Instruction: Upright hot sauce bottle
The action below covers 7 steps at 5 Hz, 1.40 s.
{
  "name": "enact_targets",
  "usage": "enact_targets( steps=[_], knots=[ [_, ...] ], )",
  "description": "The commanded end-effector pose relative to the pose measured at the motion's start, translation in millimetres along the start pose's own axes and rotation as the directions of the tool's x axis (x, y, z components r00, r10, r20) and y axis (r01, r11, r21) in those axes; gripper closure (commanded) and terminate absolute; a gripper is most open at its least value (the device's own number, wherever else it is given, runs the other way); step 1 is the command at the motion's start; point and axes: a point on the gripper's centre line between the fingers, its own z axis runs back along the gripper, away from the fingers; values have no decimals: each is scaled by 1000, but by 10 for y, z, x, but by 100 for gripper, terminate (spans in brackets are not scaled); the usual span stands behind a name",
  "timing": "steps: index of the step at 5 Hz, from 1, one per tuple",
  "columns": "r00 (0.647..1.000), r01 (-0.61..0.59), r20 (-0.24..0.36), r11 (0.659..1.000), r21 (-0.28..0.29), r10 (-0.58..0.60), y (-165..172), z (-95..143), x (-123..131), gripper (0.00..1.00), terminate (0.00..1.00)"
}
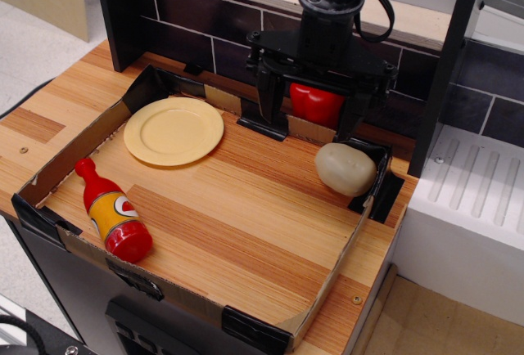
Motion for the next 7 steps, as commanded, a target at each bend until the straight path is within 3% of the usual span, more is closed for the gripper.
enact_targets(
  steps=[1,2,4,5,6,7],
  knots=[
    [1000,0,0,1000,0,0,0,0,0,0,0],
    [993,-113,-20,994,13,113,427,115,-133,0,0],
    [938,-337,74,941,-34,339,1201,150,-358,0,0],
    [863,-492,96,868,-64,496,1541,-42,-455,0,0],
    [816,-568,99,822,-40,569,1732,-289,-505,0,0],
    [789,-604,118,796,-39,604,1841,-381,-455,0,0]
  ],
)
